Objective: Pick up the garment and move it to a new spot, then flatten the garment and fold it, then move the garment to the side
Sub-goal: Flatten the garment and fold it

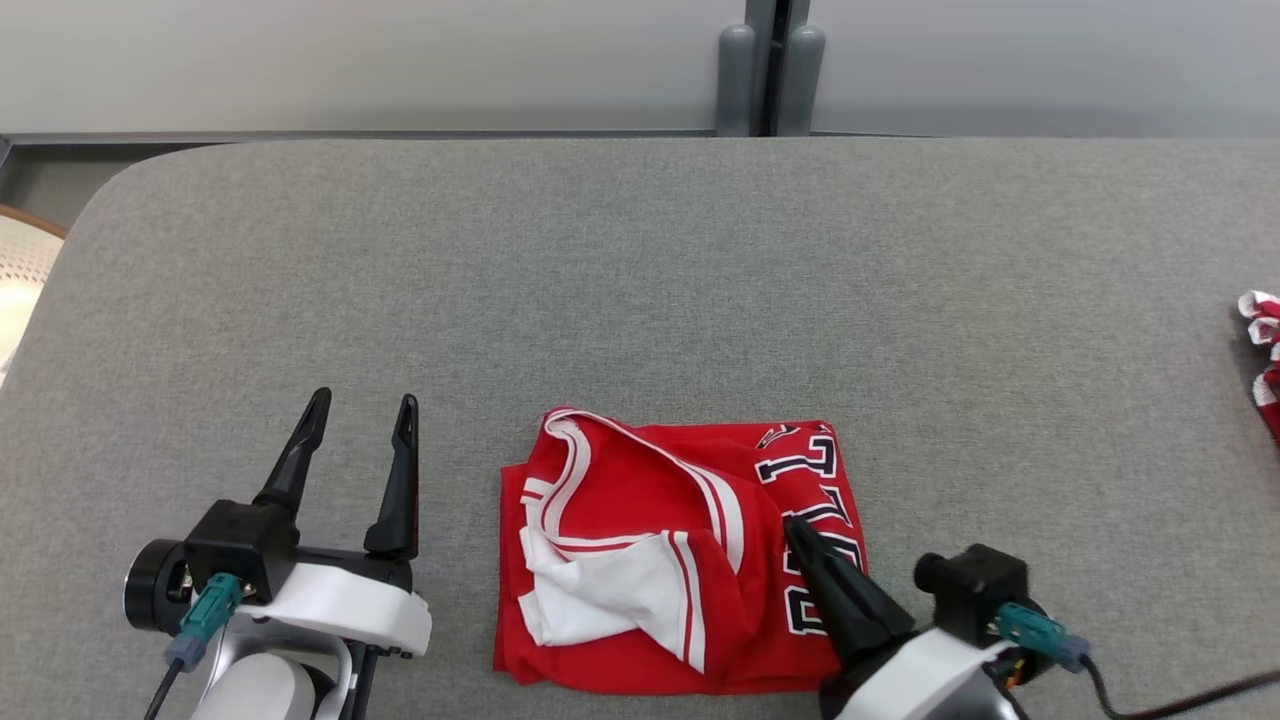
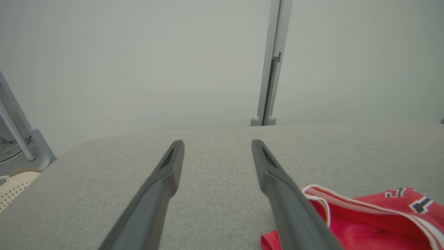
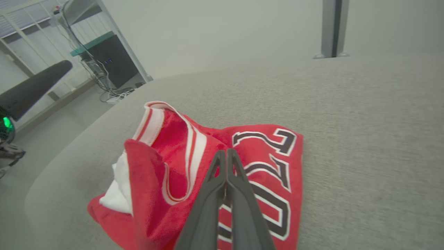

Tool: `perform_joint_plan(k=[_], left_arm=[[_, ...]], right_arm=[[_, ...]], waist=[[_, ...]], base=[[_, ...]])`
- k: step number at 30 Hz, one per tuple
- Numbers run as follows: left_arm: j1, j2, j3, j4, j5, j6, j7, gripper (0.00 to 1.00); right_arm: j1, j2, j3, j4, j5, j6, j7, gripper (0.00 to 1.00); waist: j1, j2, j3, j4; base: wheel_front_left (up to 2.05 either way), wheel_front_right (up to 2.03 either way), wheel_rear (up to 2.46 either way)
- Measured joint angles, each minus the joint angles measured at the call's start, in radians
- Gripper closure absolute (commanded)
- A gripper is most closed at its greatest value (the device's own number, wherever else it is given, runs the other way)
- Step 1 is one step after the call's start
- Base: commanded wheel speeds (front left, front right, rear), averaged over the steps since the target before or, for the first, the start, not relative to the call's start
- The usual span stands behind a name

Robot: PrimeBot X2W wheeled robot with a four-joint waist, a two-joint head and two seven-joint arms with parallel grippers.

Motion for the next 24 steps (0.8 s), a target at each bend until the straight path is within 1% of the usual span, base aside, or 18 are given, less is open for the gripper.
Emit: perform_joint_plan(k=[5, 8, 10, 11, 13, 17, 20, 22, 24], left_arm=[[-0.015, -0.009, -0.001, 0.008, -0.001, -0.002, -0.008, 0.0], [-0.017, -0.01, 0.002, 0.014, -0.002, -0.006, -0.012, 0.0], [-0.026, -0.012, 0.004, 0.018, -0.003, -0.007, -0.016, 0.0], [-0.032, -0.014, 0.006, 0.019, -0.003, -0.007, -0.017, 0.0], [-0.033, -0.018, 0.007, 0.022, -0.003, -0.009, -0.017, 0.0], [-0.037, -0.03, 0.008, 0.026, -0.003, -0.011, -0.022, 0.0], [-0.042, -0.034, 0.01, 0.031, -0.003, -0.014, -0.025, 0.0], [-0.043, -0.035, 0.014, 0.034, -0.003, -0.014, -0.026, 0.0], [-0.042, -0.035, 0.019, 0.036, -0.003, -0.014, -0.026, 0.0]], right_arm=[[-0.092, 0.015, 0.14, 0.11, 0.048, 0.0, -0.014, 1.0], [-0.132, 0.025, 0.237, 0.15, 0.074, 0.0, -0.016, 1.0], [-0.157, 0.027, 0.284, 0.17, 0.1, 0.0, -0.016, 1.0], [-0.182, 0.028, 0.329, 0.191, 0.122, 0.0, -0.016, 1.0], [-0.207, 0.03, 0.371, 0.21, 0.143, 0.0, -0.012, 1.0], [-0.255, 0.032, 0.438, 0.243, 0.19, 0.0, -0.015, 1.0], [-0.294, 0.033, 0.477, 0.234, 0.214, 0.0, -0.055, 1.0], [-0.314, 0.035, 0.476, 0.21, 0.221, 0.0, -0.099, 1.0], [-0.328, 0.033, 0.45, 0.179, 0.221, 0.0, -0.142, 1.0]], waist=[[0.0, 0.0, 0.022, 0.029], [0.0, 0.0, 0.034, 0.044], [0.0, 0.0, 0.041, 0.053], [0.0, 0.0, 0.046, 0.059], [0.0, 0.0, 0.052, 0.063], [0.0, 0.0, 0.061, 0.071], [0.0, 0.0, 0.065, 0.075], [0.0, 0.0, 0.064, 0.073], [0.0, 0.0, 0.061, 0.069]], base=[[0.0, 0.0, 0.0], [0.0, 0.0, 0.0], [0.0, 0.0, 0.0], [0.0, 0.0, 0.0], [0.0, 0.0, 0.0], [0.0, 0.0, 0.0], [0.0, 0.0, 0.0], [0.0, 0.0, 0.0], [0.0, 0.0, 0.0]])
